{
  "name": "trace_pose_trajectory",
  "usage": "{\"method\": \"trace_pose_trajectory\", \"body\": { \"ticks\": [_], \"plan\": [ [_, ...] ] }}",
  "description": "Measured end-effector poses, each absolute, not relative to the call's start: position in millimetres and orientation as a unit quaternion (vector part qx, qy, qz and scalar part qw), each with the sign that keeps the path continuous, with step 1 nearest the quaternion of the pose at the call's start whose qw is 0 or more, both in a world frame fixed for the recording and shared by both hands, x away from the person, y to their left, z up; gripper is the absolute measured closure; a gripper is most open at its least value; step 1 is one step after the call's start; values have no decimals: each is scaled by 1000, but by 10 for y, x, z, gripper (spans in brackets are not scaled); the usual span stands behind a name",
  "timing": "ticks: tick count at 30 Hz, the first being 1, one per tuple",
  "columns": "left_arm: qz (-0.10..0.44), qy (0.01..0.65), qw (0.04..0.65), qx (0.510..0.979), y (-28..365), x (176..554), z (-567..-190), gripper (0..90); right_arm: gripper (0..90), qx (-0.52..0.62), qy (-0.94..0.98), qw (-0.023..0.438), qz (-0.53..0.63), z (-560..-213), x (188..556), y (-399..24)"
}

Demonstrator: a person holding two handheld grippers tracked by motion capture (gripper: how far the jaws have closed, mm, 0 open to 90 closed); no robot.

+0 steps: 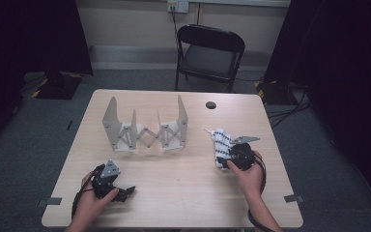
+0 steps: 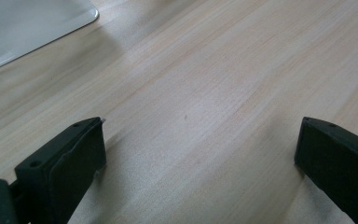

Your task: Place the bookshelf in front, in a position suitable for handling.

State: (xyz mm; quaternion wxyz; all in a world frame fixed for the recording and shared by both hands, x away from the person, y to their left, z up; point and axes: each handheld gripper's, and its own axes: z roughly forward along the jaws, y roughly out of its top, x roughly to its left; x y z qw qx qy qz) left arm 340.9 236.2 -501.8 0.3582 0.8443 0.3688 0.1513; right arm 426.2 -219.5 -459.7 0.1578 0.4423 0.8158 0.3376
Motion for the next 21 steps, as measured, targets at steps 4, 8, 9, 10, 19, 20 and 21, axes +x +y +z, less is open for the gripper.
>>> {"method": "trace_pose_trajectory", "body": {
  "ticks": [4, 8, 9, 10, 19, 20, 21],
  "plan": [
    [151, 367, 356, 846, 2355, 3426, -5018, 0, 399, 466, 807, 170, 320, -4672, 4372, -2174],
    [151, 366, 356, 846, 2355, 3431, -5019, 0, 395, 486, 799, 167, 314, -4814, 4449, -2169],
    [151, 366, 356, 846, 2355, 3430, -5019, 0, 396, 481, 800, 171, 316, -4823, 4460, -2158],
    [151, 366, 357, 846, 2354, 3430, -5019, 0, 398, 474, 804, 175, 314, -4825, 4465, -2132],
    [151, 366, 356, 846, 2354, 3430, -5019, 0, 427, 435, 824, 171, 320, -4831, 4481, -1783],
    [151, 366, 356, 846, 2354, 3430, -5019, 0, 428, 433, 825, 169, 322, -4832, 4480, -1733],
    [151, 366, 356, 846, 2355, 3430, -5019, 0, 428, 431, 826, 165, 323, -4831, 4480, -1684]
  ]
}}
